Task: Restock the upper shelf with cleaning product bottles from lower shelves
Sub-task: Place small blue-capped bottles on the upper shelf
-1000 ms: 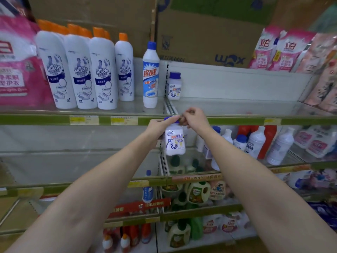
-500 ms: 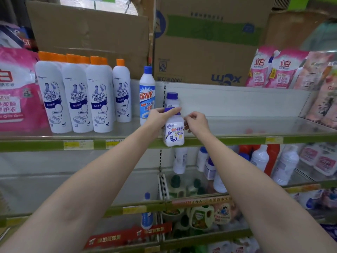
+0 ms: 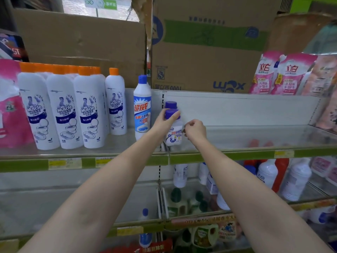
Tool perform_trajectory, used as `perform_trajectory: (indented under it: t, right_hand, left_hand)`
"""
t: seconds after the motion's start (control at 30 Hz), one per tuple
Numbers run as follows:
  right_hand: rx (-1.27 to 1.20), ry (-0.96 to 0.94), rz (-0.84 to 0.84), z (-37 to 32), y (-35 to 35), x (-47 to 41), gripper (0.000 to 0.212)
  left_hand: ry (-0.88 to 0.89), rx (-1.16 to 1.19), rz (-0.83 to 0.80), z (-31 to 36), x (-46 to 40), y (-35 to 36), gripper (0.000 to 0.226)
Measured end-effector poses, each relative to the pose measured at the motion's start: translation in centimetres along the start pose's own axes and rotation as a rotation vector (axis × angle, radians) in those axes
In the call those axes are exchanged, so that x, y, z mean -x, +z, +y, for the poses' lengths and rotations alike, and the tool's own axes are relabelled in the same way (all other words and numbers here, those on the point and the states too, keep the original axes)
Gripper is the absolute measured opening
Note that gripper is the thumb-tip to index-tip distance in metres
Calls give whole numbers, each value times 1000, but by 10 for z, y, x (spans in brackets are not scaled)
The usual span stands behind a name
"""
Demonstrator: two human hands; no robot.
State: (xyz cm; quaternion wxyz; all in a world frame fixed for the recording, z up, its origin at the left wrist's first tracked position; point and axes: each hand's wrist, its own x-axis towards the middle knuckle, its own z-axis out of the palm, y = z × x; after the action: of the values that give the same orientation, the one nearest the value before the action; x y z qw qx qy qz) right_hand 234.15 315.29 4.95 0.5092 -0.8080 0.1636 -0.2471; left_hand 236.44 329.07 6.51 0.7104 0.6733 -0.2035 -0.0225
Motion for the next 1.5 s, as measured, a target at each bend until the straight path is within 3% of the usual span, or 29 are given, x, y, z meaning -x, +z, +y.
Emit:
perform_trajectory:
  t: [0.13,0.27,0.53,0.77,0.97,1.2,1.5]
  right_hand:
    - [15,22,-14,10,7,-9,11]
    - [10,45,1,13,11,-18,10]
    - [89,55,88,19,17,-37,20]
    - [194,4,67,23,20,-42,19]
    - [231,-15,53,23,21,-41,17]
    - [146,-12,77,12,15,-26,16]
    - [101,59,113,12,-7,-2,23]
  left_hand:
    - [27,-24,45,-8,-11,-3,36]
    - [84,-149,170,-14,-17,-2,47]
    - [108,-262,214,-44,-52,6,52]
    - [61,-250,306,-46,-67,12,82]
    - [87,-319,349,-42,-59,17,72]
    - [12,-417,356,-31,-41,25,78]
    - [-82,-561,191,-24,-13,1,37]
